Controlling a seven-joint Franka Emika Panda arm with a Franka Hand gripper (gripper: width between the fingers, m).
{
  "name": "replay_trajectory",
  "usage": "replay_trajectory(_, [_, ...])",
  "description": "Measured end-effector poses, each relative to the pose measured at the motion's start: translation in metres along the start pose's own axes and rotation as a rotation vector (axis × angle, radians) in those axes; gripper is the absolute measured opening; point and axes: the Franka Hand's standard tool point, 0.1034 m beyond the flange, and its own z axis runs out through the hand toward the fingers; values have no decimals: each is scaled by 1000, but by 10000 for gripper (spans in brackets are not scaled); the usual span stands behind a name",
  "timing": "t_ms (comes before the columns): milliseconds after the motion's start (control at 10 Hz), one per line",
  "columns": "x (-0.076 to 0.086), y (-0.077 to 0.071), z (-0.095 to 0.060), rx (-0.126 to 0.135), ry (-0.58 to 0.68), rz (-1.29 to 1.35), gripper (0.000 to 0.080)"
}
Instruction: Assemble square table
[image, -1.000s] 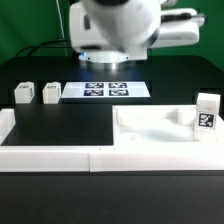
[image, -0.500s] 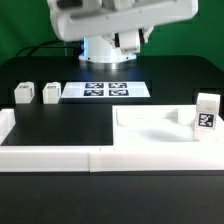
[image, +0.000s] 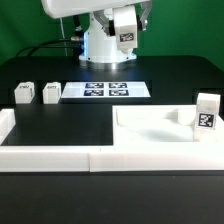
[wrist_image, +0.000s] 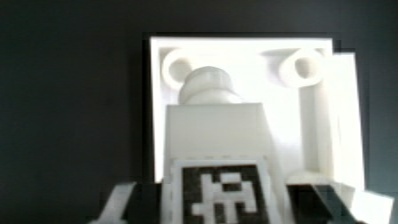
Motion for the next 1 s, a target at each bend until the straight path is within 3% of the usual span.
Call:
replay_trajectory(200, [36,18,15,-57,208,-37,284])
replay_trajectory(300, [60,23,9,-92,327,-67,284])
replay_trajectory(400, [72,23,9,-115,416,-75,284])
replay_trajectory(700, [74,35,9,-172,610,-75,284])
replay_trajectory(800, [76,40,5,-202,686,-85,284])
replay_trajectory(900, [72,37,13,-195,661,-86,284])
replay_trajectory(1000, [70,25,25,-192,683,-80,284])
